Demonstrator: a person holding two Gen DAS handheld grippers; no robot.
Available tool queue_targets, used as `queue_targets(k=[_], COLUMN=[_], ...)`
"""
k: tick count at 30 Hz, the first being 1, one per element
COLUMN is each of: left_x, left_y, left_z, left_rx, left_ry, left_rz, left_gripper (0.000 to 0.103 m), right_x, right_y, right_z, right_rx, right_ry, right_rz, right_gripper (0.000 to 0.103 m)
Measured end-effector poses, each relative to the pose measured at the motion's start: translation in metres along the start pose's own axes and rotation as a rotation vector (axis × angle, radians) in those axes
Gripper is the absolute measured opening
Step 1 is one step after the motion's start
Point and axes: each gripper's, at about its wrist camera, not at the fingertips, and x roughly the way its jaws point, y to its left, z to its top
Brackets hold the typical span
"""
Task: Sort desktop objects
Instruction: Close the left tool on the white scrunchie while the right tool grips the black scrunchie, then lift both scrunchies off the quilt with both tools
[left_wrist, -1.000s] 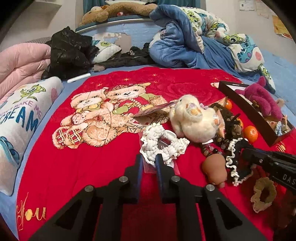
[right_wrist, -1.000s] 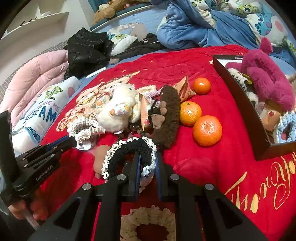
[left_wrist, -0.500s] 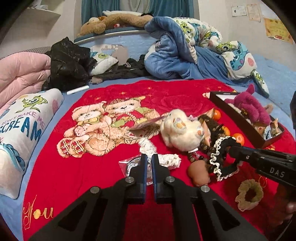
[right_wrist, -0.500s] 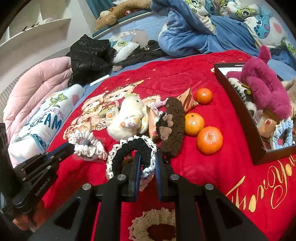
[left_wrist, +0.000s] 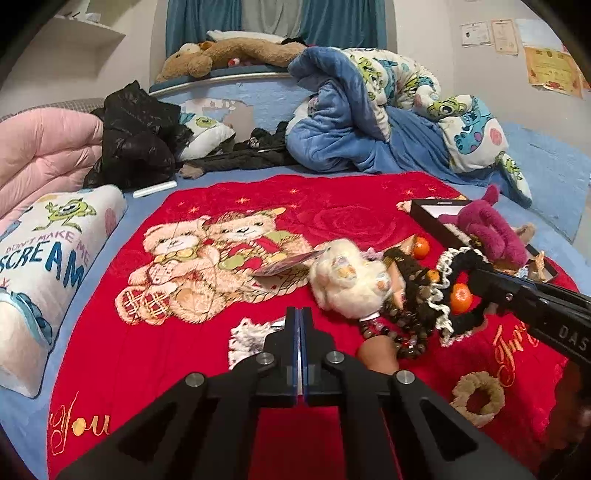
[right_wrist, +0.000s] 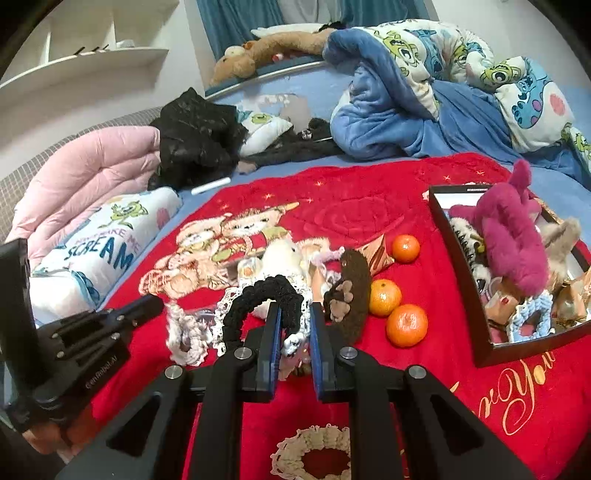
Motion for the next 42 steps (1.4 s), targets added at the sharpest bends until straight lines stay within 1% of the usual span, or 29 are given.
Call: queue_targets(k=[4,6,10,14,17,18,19,20,21,23,24,25,26,29,31,35,38,42], left_x=[-0.004,-0.002,0.009,0.016,0.021,0.023,0.025,0.027,0.028,0.03,0.032,0.032,0.033,0.033,0.037,0.048,0.049,0.05], left_y=[-0.012,-0.015,-0.016,-0.006,0.002,0.005,0.009,0.012,0.014,0.015,0.017,0.018,0.021,0.03,0.032,0.029,0.023,0.021], left_z=[0.0,-0.003,-0.012,-0.02,-0.025,-0.028,-0.03,-0.033,-0.036,-0.041,-0.044,-0.045,-0.046,-0.046,-0.046,-0.048,-0.047,-0.047], left_rx=[0.026,0.037,0.031,0.001,-0.013,-0.026,-0.041,-0.048,-0.045,-0.029,-0.033,-0.041,-0.055,-0.098,-0.112,-0.093,-0.066,-0.057], left_ry=[-0.008,0.0,0.047,0.08,0.119,0.137,0.158,0.172,0.178,0.188,0.196,0.2,0.2,0.195,0.204,0.245,0.244,0.248], left_rz=[-0.01,0.0,0.019,0.027,0.026,0.02,0.018,0.012,0.011,0.034,0.04,0.038,0.031,0.014,0.011,0.014,0.021,0.023], left_gripper=[0.001,0.001,0.001,0.001,0.001,0.003,0.009,0.011,0.014,0.02,0.029,0.036,0.038,0.039,0.044,0.044,0.044,0.044], right_x=[-0.005,-0.008,-0.011,-0.012,-0.01,-0.009,-0.007,-0.006,-0.004,-0.001,0.001,0.003,0.005,0.012,0.017,0.028,0.035,0.04], right_y=[-0.01,-0.016,-0.024,-0.03,-0.033,-0.033,-0.033,-0.033,-0.032,-0.031,-0.03,-0.027,-0.025,-0.014,-0.003,0.014,0.023,0.026], right_z=[0.003,0.005,0.004,0.001,-0.002,-0.003,-0.005,-0.005,-0.006,-0.006,-0.006,-0.006,-0.006,-0.006,-0.007,-0.013,-0.018,-0.022], right_rx=[0.037,0.05,0.061,0.066,0.073,0.073,0.071,0.068,0.067,0.069,0.071,0.071,0.071,0.064,0.048,0.017,0.002,-0.005], right_ry=[-0.011,-0.017,-0.016,-0.004,0.009,0.016,0.023,0.027,0.031,0.038,0.041,0.045,0.045,0.053,0.058,0.084,0.104,0.12], right_rz=[0.004,-0.001,-0.008,-0.014,-0.011,-0.011,-0.014,-0.017,-0.02,-0.011,-0.004,0.004,0.008,0.034,0.047,0.067,0.077,0.084], right_gripper=[0.014,0.014,0.014,0.014,0.014,0.014,0.014,0.014,0.014,0.014,0.014,0.014,0.014,0.014,0.014,0.014,0.014,0.014])
